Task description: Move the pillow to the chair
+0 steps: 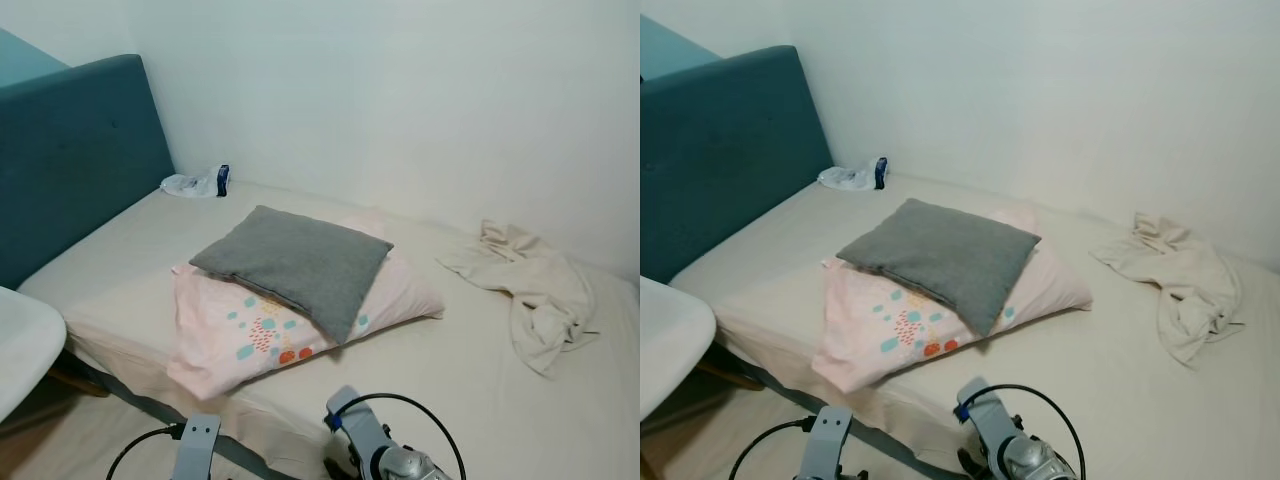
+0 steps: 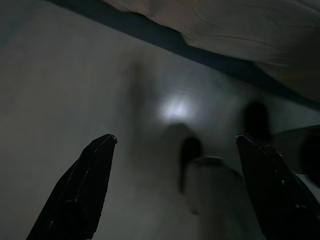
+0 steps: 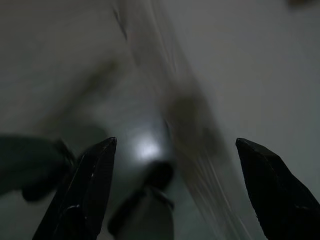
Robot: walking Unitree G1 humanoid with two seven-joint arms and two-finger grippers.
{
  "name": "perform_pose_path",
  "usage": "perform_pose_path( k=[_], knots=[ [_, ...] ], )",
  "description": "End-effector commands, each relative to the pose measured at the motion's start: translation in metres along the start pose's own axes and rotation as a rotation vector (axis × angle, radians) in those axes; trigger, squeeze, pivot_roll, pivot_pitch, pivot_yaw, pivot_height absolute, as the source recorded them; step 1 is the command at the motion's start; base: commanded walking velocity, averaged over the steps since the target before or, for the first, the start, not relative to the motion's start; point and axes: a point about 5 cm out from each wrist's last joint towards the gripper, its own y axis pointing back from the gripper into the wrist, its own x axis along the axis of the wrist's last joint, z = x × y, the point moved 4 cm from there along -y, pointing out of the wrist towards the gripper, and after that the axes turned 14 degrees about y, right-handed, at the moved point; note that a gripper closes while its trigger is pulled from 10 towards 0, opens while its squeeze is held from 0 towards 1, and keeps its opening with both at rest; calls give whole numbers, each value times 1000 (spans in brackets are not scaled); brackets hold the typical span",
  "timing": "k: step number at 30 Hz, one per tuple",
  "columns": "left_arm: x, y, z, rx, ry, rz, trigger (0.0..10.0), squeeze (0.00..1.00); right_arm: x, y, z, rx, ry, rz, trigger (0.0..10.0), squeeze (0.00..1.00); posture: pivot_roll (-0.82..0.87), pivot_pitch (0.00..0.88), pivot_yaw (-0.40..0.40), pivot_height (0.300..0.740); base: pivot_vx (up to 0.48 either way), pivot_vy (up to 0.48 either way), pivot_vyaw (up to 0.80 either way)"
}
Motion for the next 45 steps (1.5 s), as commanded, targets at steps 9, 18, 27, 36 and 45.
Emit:
perform_pose_path(
  k=[9, 18, 27, 36, 45],
  knots=[
    [-17, 3, 4, -21, 100, -17, 10000, 0, 5, 0, 1, -23, 8, 35, 10000, 0, 58, 0, -186, 740, 0, 0, 0],
    [1, 2, -1, -7, 91, 70, 10000, 0, 28, 2, 31, -180, -142, 137, 10000, 0, 63, 0, -142, 740, 0, 0, 0],
    [19, 1, -5, -9, 84, 108, 10000, 0, 50, 4, 35, -150, -337, 278, 10000, 0, 52, 0, -96, 740, 0, 0, 0],
    [18, 0, 3, -37, 71, 87, 10000, 0, 51, 3, 30, -104, -386, 308, 10000, 0, 24, 0, -65, 740, 0, 0, 0],
    [9, 0, 5, -52, 36, 55, 10000, 0, 62, 5, 42, -110, -448, 342, 10000, 0, 26, 0, -61, 740, 0, 0, 0]
  ],
)
